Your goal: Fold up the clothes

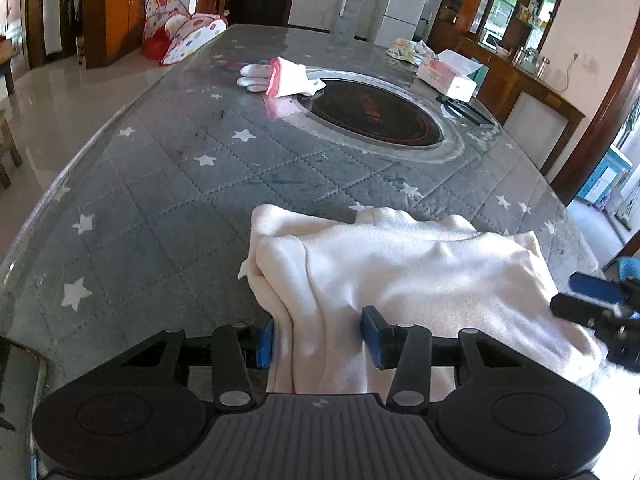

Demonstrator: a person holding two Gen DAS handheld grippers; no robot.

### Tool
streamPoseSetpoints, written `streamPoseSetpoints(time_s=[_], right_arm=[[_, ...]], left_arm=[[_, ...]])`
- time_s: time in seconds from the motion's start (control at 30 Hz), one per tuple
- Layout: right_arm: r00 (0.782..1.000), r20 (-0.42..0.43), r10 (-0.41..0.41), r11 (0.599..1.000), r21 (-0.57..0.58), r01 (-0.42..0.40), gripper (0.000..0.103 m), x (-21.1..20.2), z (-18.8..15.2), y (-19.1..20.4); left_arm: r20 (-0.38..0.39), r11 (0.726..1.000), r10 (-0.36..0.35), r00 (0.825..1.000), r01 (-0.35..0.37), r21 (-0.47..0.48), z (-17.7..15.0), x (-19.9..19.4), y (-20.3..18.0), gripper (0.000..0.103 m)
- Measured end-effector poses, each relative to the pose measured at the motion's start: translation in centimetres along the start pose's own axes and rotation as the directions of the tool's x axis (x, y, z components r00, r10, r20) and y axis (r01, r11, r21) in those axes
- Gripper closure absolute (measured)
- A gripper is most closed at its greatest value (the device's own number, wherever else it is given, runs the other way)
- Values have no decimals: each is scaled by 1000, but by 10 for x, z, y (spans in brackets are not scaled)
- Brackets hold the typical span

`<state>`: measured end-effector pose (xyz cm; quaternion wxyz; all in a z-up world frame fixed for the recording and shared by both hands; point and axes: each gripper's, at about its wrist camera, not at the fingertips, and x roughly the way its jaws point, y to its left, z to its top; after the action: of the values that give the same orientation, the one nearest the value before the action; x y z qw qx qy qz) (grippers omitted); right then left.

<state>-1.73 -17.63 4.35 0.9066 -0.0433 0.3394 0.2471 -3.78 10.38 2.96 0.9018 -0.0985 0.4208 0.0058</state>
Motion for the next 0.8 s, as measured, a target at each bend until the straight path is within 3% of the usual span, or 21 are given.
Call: streamPoseSetpoints(time_s=[0.2, 0.8], right_arm=[[1000, -22, -12, 999, 52, 13, 41, 8, -5, -19], [998, -21, 62, 979, 194, -56, 34, 25, -3, -37]], left_arm=[[0, 1000, 19, 1000, -19, 13, 1, 0, -3, 53], [-7, 999, 35, 999, -35, 20, 2, 0, -4, 49]])
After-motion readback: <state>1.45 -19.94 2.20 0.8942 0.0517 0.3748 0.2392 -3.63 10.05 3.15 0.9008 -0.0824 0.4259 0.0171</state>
